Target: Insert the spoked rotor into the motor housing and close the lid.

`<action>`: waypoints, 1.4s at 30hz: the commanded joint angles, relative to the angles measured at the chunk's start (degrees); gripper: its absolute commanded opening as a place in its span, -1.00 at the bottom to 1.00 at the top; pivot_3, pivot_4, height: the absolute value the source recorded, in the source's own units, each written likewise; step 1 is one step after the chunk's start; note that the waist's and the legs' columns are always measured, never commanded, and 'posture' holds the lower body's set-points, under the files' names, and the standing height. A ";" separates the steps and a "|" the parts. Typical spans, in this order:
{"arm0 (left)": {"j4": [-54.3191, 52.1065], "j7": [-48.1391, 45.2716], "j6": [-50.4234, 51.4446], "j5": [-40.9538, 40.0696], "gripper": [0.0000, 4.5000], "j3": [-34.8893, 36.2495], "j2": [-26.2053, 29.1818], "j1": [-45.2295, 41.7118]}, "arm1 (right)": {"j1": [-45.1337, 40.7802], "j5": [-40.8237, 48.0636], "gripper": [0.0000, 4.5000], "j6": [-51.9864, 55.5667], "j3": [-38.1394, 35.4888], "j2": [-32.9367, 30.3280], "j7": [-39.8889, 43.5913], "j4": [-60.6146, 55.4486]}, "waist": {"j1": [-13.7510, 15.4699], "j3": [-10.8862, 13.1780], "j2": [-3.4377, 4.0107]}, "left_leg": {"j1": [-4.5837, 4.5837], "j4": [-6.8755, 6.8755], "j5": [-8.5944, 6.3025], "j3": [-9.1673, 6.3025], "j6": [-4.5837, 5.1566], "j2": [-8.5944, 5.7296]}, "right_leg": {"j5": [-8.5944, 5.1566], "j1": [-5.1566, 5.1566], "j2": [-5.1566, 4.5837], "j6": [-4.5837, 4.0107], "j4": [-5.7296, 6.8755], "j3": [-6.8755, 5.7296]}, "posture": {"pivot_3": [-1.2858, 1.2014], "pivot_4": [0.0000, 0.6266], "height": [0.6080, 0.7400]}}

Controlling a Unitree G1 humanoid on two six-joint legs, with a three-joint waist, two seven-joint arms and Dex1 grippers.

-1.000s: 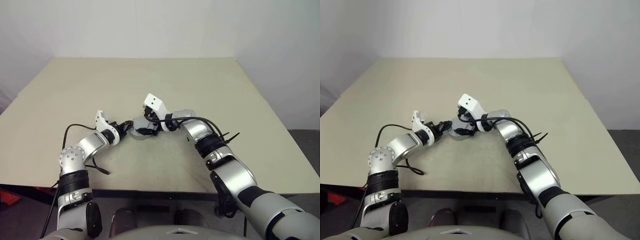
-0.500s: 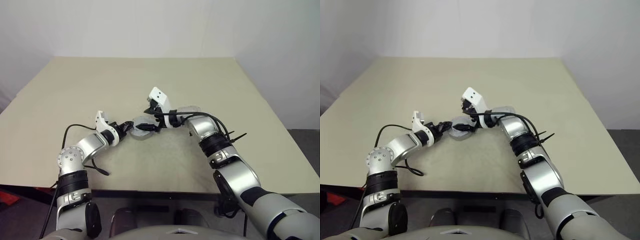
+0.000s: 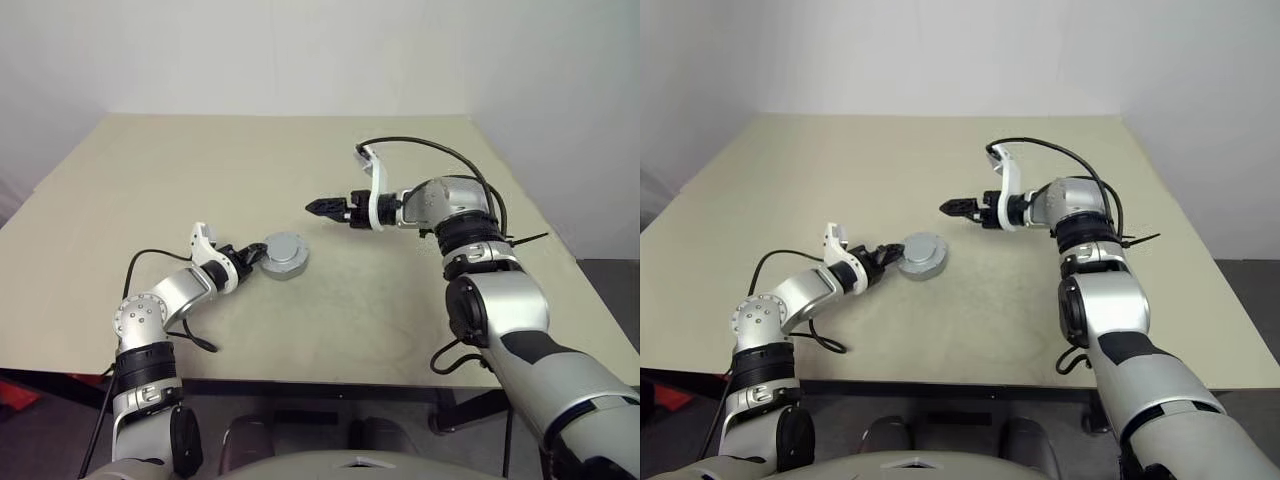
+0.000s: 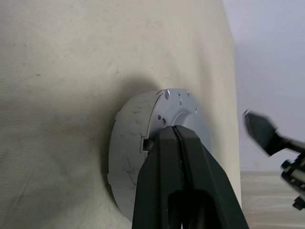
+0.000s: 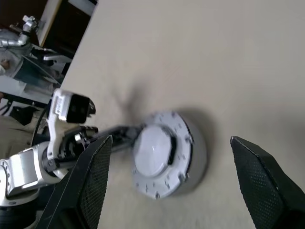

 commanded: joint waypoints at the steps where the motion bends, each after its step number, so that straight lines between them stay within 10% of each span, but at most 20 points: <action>1: -1.21 0.14 0.81 -0.60 -1.00 -0.62 -0.22 0.22 | -0.09 -0.29 0.98 0.46 0.29 -0.36 -0.89 2.42 | 0.15 0.00 0.00 | 0.00 0.01 0.00 0.00 0.00 0.00 | 0.00 0.00 0.00 0.00 0.01 0.00 | 0.03 -1.00 1.00; 42: -3.55 1.95 0.99 -1.20 -1.00 -0.22 1.06 1.49 | 3.87 6.18 0.98 -0.54 -10.42 19.27 -13.05 2.24 | -0.67 -0.02 -0.02 | 0.33 0.35 0.18 -0.02 -0.32 0.32 | -0.03 -0.18 0.23 0.02 0.89 0.07 | 0.03 -1.00 1.00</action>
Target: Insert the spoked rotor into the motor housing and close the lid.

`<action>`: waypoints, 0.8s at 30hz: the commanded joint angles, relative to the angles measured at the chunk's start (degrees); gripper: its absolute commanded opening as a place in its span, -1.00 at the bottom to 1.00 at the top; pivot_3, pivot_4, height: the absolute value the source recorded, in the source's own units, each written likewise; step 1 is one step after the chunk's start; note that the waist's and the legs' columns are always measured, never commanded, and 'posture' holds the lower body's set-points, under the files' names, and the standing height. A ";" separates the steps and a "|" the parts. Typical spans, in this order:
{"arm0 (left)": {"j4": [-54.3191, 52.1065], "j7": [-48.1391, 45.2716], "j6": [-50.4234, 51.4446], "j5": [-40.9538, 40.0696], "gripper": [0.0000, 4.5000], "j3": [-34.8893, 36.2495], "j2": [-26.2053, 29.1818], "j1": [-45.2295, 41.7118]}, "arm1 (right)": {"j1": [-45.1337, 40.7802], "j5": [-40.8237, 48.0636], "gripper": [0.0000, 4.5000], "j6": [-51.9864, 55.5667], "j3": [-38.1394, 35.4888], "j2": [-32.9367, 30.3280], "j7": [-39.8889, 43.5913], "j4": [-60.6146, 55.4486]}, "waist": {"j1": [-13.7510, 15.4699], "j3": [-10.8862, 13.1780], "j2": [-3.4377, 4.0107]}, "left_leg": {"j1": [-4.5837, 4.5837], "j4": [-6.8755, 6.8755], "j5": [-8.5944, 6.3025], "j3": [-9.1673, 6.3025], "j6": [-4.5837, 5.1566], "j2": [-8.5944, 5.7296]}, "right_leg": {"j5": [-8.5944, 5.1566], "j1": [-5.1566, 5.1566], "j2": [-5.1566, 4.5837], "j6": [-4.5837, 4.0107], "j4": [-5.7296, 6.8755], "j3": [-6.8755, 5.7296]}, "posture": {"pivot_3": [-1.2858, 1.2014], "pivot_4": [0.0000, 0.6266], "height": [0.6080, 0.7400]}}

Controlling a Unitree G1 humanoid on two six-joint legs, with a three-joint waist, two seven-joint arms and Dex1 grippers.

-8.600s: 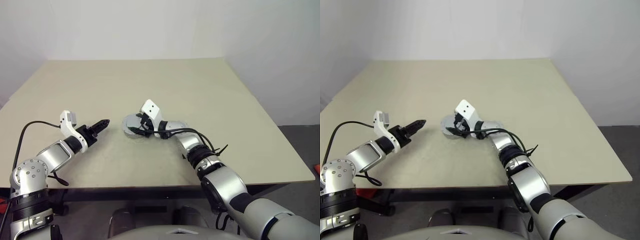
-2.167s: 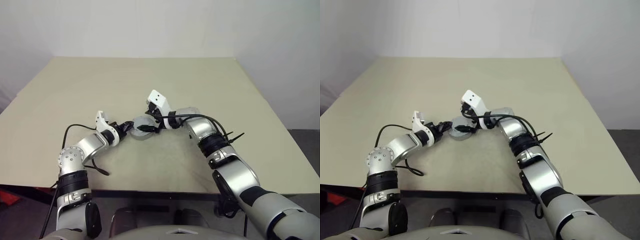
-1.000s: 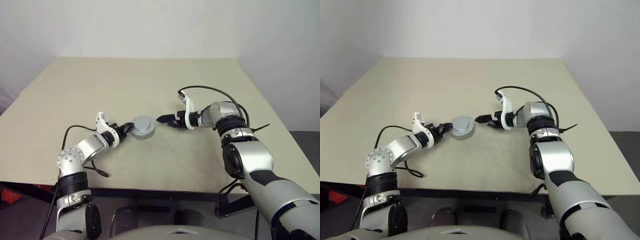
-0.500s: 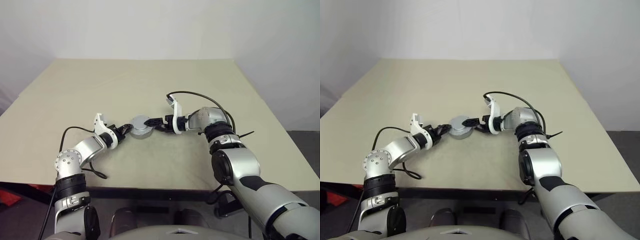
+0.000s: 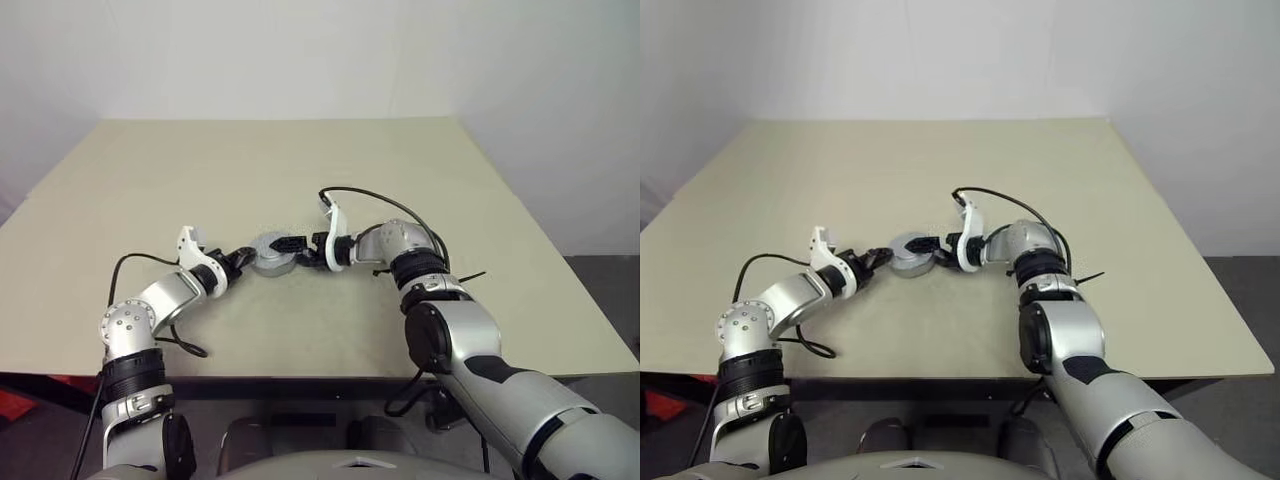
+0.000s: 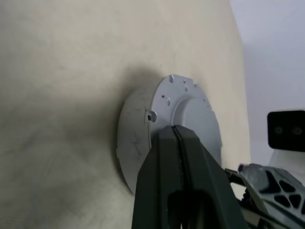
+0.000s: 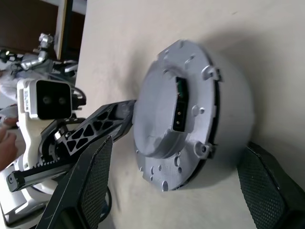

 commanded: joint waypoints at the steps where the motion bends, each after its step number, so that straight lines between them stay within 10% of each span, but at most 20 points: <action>1: -1.12 -0.26 0.68 -0.60 -1.00 -1.48 -0.67 -0.46 | -2.78 4.05 0.98 -0.16 -1.84 3.87 0.28 0.24 | 0.11 0.00 0.00 | -0.04 -0.01 0.00 0.00 0.00 0.00 | 0.01 -0.02 0.00 -0.01 0.00 0.00 | 0.03 -1.00 1.00; 12: -1.41 -0.33 0.32 -0.34 -1.00 -1.80 -0.97 -0.27 | -3.38 3.43 0.98 -9.11 -5.31 6.24 -6.80 2.70 | 0.22 0.01 0.00 | -0.35 -0.01 0.02 0.01 -0.04 -0.01 | 0.02 -0.36 0.00 -0.03 0.03 0.02 | 0.03 -1.00 1.00; 20: -1.30 -0.55 0.34 0.04 -1.00 -1.78 -0.92 -0.28 | -4.07 4.16 0.03 -12.40 -6.80 5.89 -9.08 4.81 | 0.38 0.02 0.02 | -0.35 0.00 0.06 0.00 -0.11 -0.03 | 0.03 -0.37 -0.01 -0.04 0.06 0.02 | 0.03 -1.00 1.00; 24: -1.22 -0.82 0.26 0.37 -1.00 -1.84 -0.97 -0.33 | -4.29 4.34 -0.07 -12.70 -6.75 5.65 -9.07 5.09 | 0.54 0.02 0.02 | -0.39 0.00 0.06 0.00 -0.11 -0.06 | 0.03 -0.37 -0.03 -0.04 0.03 0.02 | 0.03 -1.00 1.00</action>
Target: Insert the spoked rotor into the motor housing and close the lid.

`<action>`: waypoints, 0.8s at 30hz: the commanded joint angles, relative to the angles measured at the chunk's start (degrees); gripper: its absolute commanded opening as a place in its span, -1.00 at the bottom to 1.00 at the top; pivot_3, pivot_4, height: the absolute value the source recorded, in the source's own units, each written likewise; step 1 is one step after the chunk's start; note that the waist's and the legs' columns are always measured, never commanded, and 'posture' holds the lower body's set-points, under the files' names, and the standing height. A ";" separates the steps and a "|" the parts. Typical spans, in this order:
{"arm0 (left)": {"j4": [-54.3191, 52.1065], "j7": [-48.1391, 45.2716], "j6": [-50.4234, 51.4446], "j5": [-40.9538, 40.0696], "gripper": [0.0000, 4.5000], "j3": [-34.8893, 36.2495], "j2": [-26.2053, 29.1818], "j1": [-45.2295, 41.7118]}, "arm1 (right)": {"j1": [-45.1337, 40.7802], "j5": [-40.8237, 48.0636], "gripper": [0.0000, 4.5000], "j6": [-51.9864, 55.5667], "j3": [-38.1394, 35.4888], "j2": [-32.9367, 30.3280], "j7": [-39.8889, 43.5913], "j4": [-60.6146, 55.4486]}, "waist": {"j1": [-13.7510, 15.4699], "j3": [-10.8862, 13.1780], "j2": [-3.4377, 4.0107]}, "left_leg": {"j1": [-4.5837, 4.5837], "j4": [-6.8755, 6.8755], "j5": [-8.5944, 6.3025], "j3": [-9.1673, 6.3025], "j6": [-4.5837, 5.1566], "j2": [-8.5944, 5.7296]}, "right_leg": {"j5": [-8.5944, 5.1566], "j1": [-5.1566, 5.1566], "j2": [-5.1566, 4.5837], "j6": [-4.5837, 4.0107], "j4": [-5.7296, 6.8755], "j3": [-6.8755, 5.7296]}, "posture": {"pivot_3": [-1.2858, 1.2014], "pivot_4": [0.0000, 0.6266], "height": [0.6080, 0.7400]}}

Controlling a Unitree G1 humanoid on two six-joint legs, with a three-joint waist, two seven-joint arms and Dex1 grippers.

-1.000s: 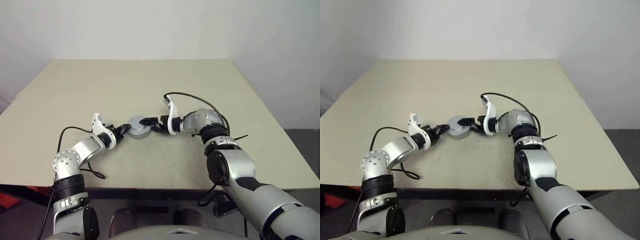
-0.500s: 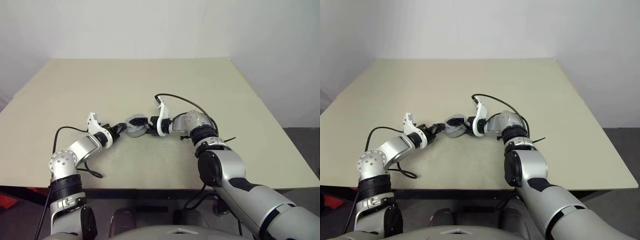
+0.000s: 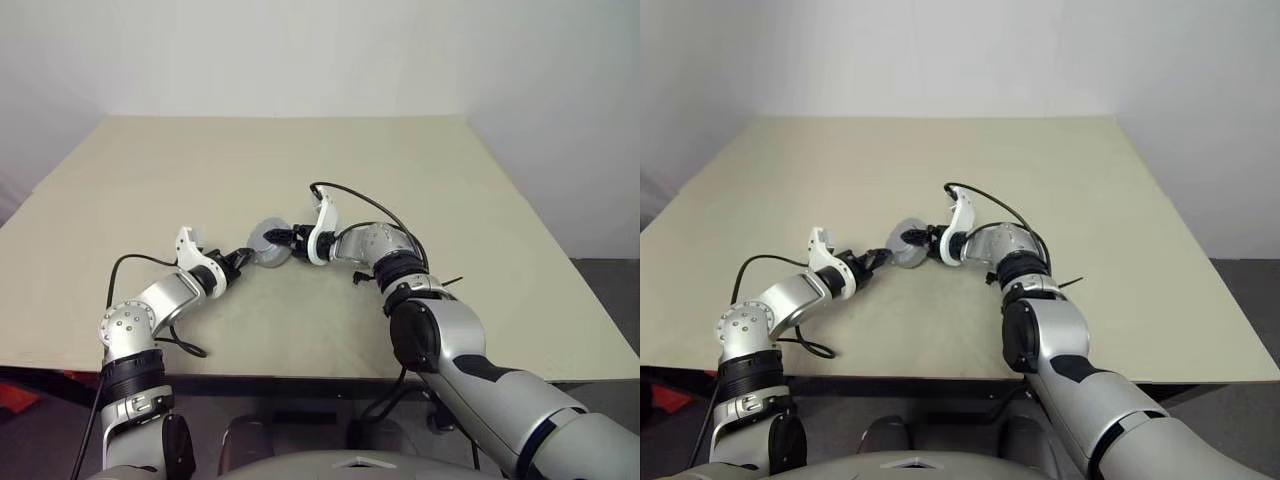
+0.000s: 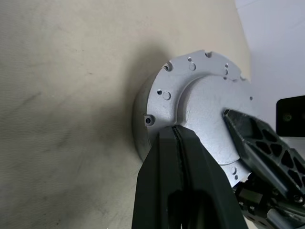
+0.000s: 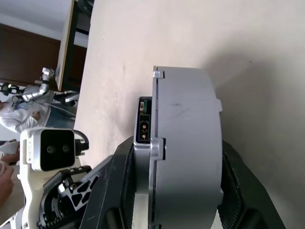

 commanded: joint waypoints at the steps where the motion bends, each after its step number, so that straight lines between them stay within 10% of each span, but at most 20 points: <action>1: -0.94 -0.98 0.60 -0.29 -1.00 -1.82 -0.73 -0.63 | -2.35 2.10 -0.07 -0.27 -0.12 1.19 0.69 0.12 | 0.00 0.00 0.00 | 0.00 0.00 0.00 0.00 0.00 0.00 | 0.00 0.00 0.00 0.00 0.00 0.00 | 0.03 -1.00 1.00; 24: -10.01 -9.25 -11.99 -11.81 -1.00 4.64 -0.02 3.62 | -11.92 18.20 -0.07 1.92 -17.07 -1.70 -5.56 5.78 | -0.26 0.03 -0.06 | -0.68 0.04 -0.01 0.00 0.03 0.05 | 0.03 -0.65 0.05 -0.04 0.01 -0.01 | 0.03 -1.00 1.00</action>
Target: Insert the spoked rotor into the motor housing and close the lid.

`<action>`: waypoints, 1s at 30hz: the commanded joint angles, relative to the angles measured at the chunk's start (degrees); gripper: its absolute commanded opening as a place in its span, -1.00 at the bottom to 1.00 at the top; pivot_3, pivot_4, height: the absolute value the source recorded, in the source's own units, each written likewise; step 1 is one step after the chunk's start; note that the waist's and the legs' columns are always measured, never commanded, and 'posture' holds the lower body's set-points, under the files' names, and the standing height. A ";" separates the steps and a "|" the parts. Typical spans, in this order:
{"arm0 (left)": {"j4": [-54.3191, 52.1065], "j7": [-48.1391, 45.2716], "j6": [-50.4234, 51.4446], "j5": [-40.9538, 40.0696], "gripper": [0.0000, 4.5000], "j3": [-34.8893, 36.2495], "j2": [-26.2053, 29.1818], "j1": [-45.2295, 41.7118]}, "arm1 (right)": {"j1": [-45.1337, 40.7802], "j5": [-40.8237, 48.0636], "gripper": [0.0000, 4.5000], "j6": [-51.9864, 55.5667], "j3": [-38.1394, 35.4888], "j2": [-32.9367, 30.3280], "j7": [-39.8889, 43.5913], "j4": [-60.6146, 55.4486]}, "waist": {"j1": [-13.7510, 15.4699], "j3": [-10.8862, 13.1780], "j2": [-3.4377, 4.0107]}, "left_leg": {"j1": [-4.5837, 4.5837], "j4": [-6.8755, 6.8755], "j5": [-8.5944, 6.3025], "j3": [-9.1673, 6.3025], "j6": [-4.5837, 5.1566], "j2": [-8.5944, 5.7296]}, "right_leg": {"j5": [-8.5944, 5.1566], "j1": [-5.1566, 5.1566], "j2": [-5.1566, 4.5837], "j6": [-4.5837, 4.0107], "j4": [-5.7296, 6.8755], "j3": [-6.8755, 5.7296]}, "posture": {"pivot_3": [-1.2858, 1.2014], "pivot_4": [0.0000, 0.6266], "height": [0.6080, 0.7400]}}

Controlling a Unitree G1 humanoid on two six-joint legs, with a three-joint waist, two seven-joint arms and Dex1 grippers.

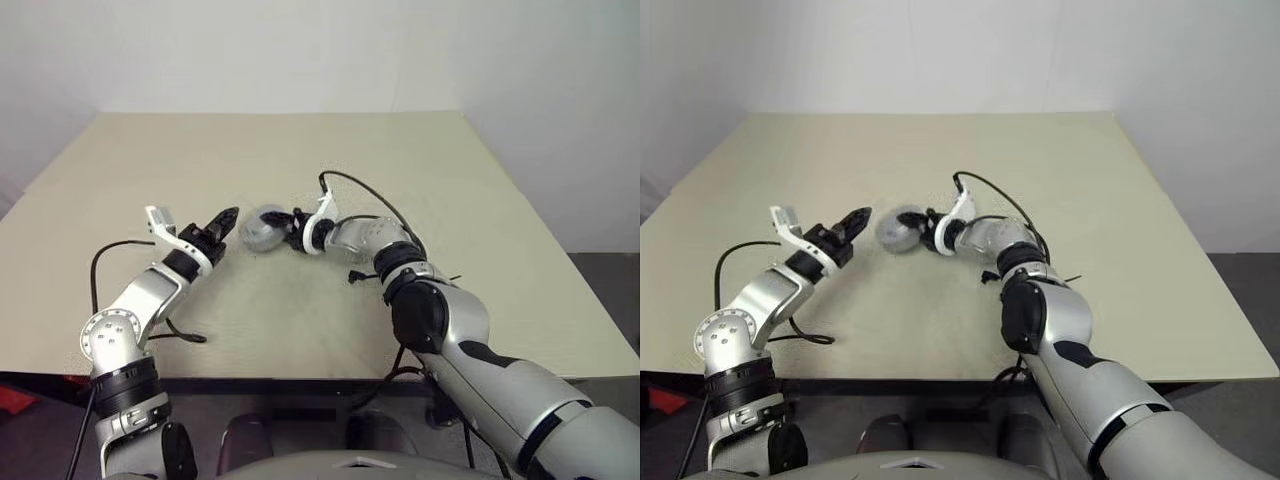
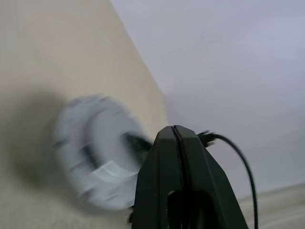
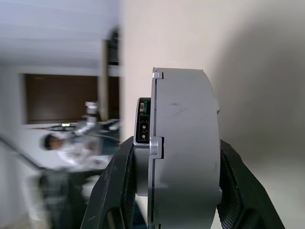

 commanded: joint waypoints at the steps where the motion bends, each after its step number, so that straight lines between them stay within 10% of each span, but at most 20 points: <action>1: -0.97 1.01 -2.47 -2.25 -1.00 0.98 0.84 1.01 | -5.39 6.48 -0.07 2.47 -3.66 -0.74 1.61 -2.99 | 0.02 0.00 0.00 | 0.00 0.00 -0.01 0.00 0.01 0.00 | 0.00 0.00 0.00 0.00 0.00 0.00 | 0.03 -1.00 1.00; 12: -2.24 0.88 -6.30 -7.38 -1.00 1.85 2.30 4.52 | -5.91 8.37 -0.07 8.07 -2.16 -3.36 1.97 -6.36 | 0.43 0.00 -0.03 | -0.06 0.08 -0.01 -0.01 0.02 0.01 | 0.01 0.01 0.00 0.02 0.02 0.00 | 0.03 -1.00 1.00; 24: -0.39 -0.07 -6.56 -16.17 0.50 -0.01 2.68 4.26 | -5.44 8.77 -0.07 13.27 -0.42 -3.42 3.79 -8.03 | 0.89 0.00 -0.03 | -0.07 0.12 -0.01 -0.01 0.01 0.04 | 0.01 0.01 0.03 0.02 0.03 0.00 | 0.03 -1.00 1.00; 30: 1.39 -0.87 -4.92 -21.65 0.50 -2.56 3.88 3.94 | -4.49 9.53 -0.07 18.45 0.80 -3.00 5.96 -11.37 | 1.59 -0.01 -0.04 | -0.07 0.16 -0.01 -0.01 0.01 0.07 | 0.01 0.01 0.06 0.03 0.06 0.01 | 0.03 -1.00 1.00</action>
